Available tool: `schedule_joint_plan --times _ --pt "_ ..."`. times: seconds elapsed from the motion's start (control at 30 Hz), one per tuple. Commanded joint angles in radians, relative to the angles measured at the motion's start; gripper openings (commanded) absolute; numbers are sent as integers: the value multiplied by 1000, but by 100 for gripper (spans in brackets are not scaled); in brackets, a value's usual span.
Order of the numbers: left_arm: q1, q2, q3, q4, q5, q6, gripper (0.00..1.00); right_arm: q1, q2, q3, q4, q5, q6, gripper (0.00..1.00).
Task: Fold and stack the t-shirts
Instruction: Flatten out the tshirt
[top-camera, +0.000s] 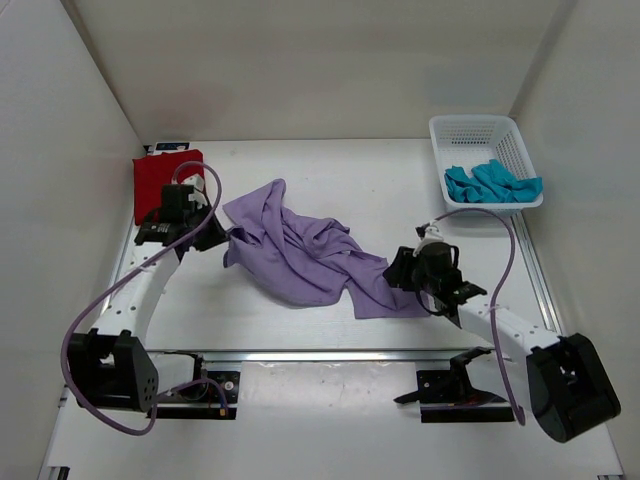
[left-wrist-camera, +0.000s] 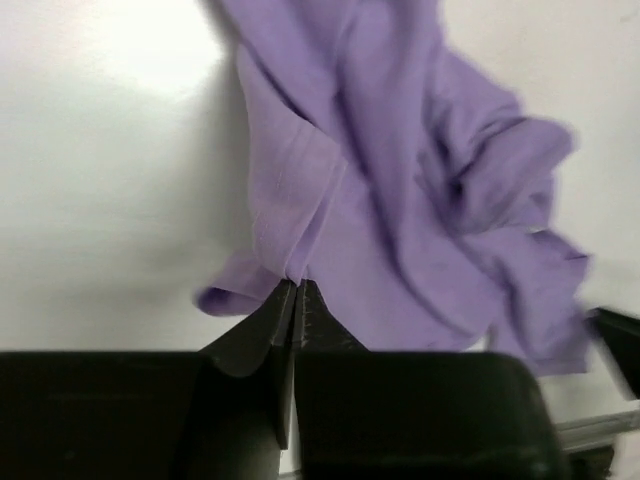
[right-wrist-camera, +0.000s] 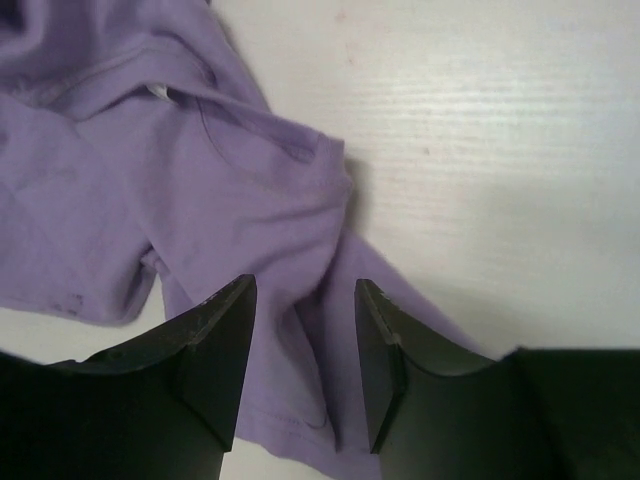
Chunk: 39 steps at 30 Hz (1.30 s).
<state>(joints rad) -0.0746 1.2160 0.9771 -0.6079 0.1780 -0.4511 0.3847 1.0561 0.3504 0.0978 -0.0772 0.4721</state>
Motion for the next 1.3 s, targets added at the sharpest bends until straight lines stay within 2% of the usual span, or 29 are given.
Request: schedule_joint_plan --times 0.0,0.03,0.13,0.3,0.4,0.47,0.53,0.57,0.6,0.63,0.67,0.77,0.87,0.97,1.03,1.1,1.17,1.23,1.27 --pt "-25 -6 67 -155 -139 80 25 2 97 122 34 -4 -41 43" --pt "-22 2 72 -145 -175 80 34 12 117 128 26 1 -40 43" --pt "30 49 43 -52 -103 39 42 -9 168 167 39 7 -61 46" --pt "44 149 -80 158 -48 -29 41 -47 254 191 46 -30 -75 48" --pt "7 207 -98 174 -66 9 49 -46 307 219 56 -70 -78 48" --pt "-46 238 -115 183 -127 34 62 -55 341 219 88 -107 -63 47" --pt "-60 287 -135 212 -157 35 65 -67 370 216 120 -150 -44 42" --pt "-51 299 -144 236 -137 22 60 -73 380 216 144 -160 -40 33" --pt "-47 328 -155 253 -94 -1 51 -72 392 228 146 -161 -33 27" --pt "-47 356 -161 288 -77 -21 48 -79 403 242 158 -156 -26 15" --pt "-47 372 -158 324 -75 -30 45 -86 409 248 163 -141 -21 8" --pt "-37 476 -103 364 -57 -57 40 -130 458 306 163 -136 0 0" --pt "-30 597 35 358 -40 -98 33 -185 501 378 125 -96 8 0" --pt "-80 686 228 330 -78 -98 34 -256 505 403 129 -61 32 0" --pt "-119 764 413 277 -104 -77 38 -285 515 418 151 -73 48 6" --pt "-126 780 477 246 -68 -87 49 -300 530 435 139 -84 54 19" --pt "-113 694 430 296 -58 -101 64 -281 529 481 120 -88 34 29" --pt "-84 588 272 388 -63 -115 79 -247 480 483 85 -56 20 40" --pt "-71 511 180 405 -64 -110 81 -247 441 461 88 -44 7 45"
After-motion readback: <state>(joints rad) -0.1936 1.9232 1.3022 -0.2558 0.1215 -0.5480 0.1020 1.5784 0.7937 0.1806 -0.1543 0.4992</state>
